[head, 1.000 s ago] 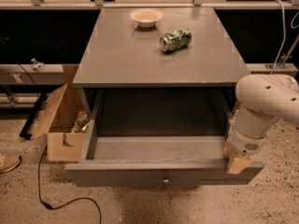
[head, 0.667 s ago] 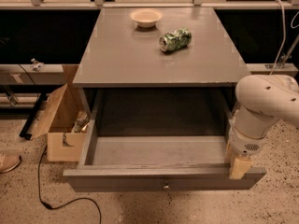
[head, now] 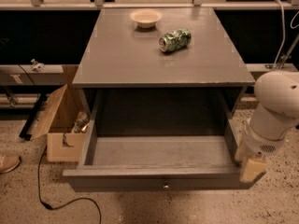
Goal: Open top drawer
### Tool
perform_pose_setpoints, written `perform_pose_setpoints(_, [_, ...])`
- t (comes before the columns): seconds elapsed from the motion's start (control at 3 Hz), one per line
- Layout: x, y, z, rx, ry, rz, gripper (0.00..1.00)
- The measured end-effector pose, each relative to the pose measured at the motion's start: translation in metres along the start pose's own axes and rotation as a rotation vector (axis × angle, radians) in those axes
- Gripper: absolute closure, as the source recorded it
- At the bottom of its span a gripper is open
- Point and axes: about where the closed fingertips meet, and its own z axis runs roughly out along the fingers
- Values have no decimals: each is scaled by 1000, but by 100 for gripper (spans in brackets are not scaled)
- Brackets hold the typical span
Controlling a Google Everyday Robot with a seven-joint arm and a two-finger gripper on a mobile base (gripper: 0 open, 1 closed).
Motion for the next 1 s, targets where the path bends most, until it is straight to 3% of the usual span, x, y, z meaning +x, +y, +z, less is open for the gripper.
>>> perform_pose_setpoints(0.33, [8, 14, -43, 82, -12, 2, 0])
perform_pose_setpoints(1.0, [9, 14, -122, 159, -7, -19, 0])
